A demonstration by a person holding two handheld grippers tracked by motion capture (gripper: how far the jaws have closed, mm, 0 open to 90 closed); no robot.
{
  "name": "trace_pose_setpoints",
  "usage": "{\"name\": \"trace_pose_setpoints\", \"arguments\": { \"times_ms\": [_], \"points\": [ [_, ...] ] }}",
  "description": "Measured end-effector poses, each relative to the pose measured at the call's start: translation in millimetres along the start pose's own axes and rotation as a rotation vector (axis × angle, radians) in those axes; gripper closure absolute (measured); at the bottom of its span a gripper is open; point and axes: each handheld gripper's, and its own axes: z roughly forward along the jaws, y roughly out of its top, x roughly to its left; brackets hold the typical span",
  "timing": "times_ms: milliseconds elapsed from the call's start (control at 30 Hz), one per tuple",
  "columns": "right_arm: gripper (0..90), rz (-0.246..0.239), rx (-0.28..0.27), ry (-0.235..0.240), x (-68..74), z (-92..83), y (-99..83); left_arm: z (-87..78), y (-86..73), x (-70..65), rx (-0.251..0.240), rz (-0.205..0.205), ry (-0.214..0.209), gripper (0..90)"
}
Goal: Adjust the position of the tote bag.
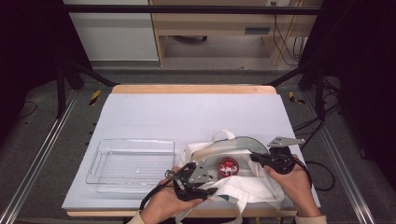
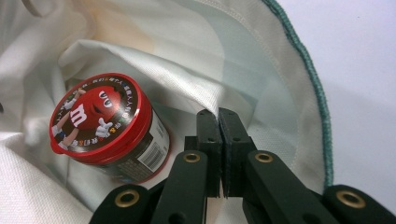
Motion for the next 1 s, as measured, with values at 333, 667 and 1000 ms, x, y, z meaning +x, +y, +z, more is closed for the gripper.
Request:
{"name": "trace_pose_setpoints", "arguments": {
  "times_ms": [333, 667, 1000],
  "points": [
    [89.0, -0.008, 0.012, -0.006, 3.8, -2.1, 1.2, 19.9, 4.6, 8.3, 0.053, -0.012, -0.036, 54.3],
    [89.0, -0.025, 0.019, -0.010, 6.4, -3.1, 3.5, 25.3, 4.8, 8.9, 0.052, -0.014, -0.043, 64.4],
    [89.0, -0.054, 0.038, -0.040, 10.6, -2.1, 7.5, 28.2, 4.2, 5.8, 0.053, -0.003, -0.019, 79.3]
  ]
}}
